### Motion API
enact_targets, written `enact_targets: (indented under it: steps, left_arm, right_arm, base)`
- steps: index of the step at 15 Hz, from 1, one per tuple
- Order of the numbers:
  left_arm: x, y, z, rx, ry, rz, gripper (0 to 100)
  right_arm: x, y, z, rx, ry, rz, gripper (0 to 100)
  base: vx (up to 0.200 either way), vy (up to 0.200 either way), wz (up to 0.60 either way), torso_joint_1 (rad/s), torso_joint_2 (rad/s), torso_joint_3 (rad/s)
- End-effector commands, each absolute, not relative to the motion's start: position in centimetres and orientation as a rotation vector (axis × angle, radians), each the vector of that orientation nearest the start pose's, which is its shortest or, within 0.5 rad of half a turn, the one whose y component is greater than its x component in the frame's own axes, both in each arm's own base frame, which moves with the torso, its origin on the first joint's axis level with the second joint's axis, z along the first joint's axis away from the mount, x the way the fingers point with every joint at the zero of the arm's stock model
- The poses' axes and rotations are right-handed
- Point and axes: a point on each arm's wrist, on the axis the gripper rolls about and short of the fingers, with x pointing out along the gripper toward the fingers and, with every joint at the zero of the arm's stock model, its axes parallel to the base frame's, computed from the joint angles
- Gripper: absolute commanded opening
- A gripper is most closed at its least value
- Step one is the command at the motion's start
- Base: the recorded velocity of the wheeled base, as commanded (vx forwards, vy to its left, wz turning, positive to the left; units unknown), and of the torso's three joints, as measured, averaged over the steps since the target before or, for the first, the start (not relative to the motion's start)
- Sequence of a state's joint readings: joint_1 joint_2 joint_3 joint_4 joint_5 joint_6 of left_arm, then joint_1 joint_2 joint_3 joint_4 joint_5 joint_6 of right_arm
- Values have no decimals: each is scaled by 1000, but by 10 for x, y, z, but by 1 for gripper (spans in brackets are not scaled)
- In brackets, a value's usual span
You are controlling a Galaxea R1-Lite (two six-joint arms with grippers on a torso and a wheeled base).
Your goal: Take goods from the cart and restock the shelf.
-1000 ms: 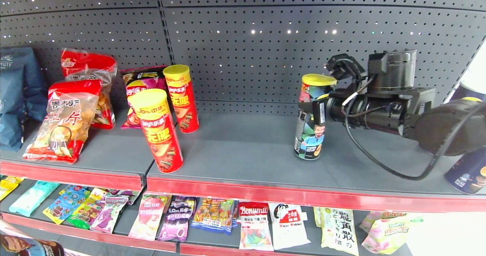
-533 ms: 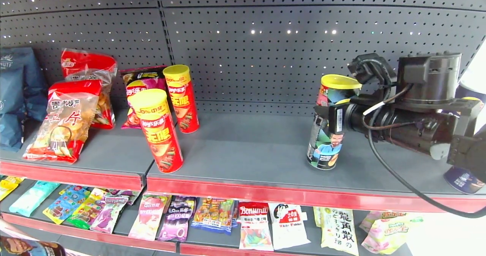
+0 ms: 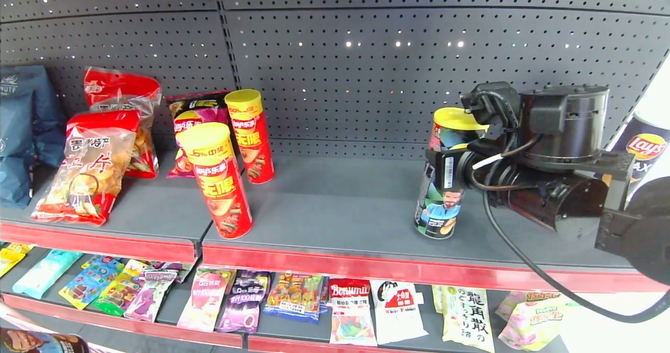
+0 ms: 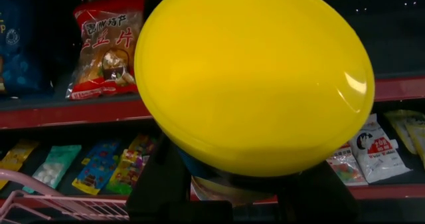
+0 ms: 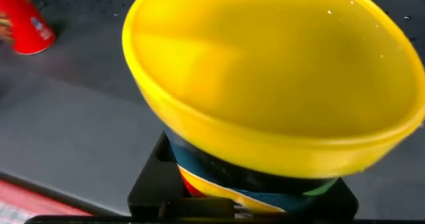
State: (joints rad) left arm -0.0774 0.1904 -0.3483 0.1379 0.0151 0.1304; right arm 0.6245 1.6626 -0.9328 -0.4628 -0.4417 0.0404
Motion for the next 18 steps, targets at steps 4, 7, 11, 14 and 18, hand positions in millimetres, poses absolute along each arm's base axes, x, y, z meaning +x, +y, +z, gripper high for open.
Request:
enact_targets:
  steps: [4,7,11,14,18]
  left_arm:
    - [-32,3,161,129,-27,-61,0]
    - [-32,3,161,129,-27,-61,0]
    - [-32,3,161,129,-27,-60,0]
    - [-32,3,161,129,-25,-60,0]
    - [-31,3,160,129,-22,-60,0]
  right_arm:
    - [255,193,196,-101,200,129,0]
    - [252,201,191,-123,201,63,0]
    - [245,208,189,-130,205,86,0]
    - [242,208,185,-139,216,94,0]
    - [240,207,185,-92,218,88,0]
  base:
    - [0,0,0,0,0,0]
    - [0,0,0,0,0,0]
    - [0,0,0,0,0,0]
    - [0,0,0,0,0,0]
    - [0,0,0,0,0,0]
